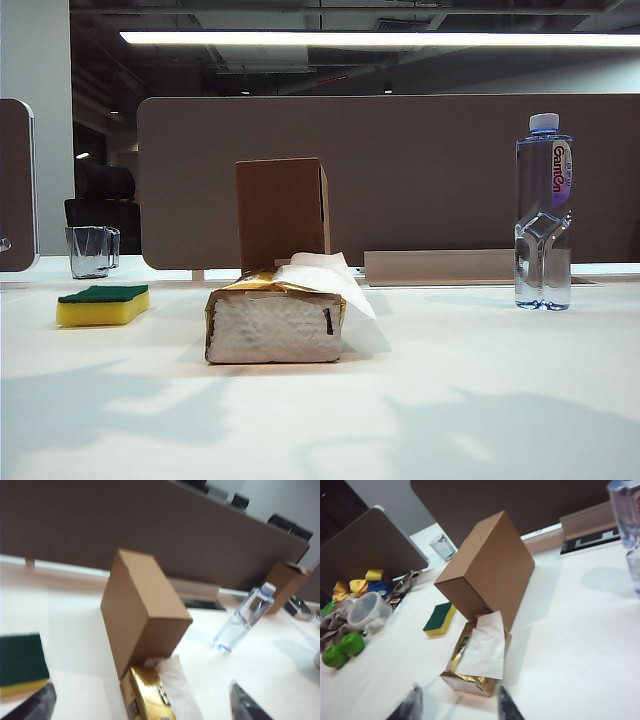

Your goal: Move the sponge from left to right to wipe the table, avoiding obstacles on the table, and finally reaching the bottle of mineral water.

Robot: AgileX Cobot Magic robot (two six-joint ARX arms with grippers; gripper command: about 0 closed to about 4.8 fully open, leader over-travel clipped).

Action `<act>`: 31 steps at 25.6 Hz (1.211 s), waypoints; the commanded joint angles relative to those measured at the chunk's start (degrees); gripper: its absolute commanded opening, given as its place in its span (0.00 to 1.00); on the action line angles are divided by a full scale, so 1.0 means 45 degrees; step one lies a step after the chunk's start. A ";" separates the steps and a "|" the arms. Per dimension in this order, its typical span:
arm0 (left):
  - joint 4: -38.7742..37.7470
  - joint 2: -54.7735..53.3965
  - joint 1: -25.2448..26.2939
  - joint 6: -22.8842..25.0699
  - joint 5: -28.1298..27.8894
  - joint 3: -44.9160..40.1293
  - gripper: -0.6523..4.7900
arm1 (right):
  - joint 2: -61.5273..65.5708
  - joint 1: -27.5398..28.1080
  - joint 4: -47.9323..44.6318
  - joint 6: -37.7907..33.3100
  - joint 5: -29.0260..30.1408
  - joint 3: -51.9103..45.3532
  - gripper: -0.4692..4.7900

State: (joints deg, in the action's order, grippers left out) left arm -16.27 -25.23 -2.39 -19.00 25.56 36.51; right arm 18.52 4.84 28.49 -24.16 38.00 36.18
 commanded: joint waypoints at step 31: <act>0.3031 -1.0754 0.1889 0.0044 0.0481 0.2914 1.00 | 0.4668 -0.2807 -0.0053 -0.0967 0.2361 0.2511 0.55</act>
State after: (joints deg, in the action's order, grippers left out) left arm -2.52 -72.01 5.87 -19.07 25.58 47.77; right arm 39.18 -6.94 29.10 -28.51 49.95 47.24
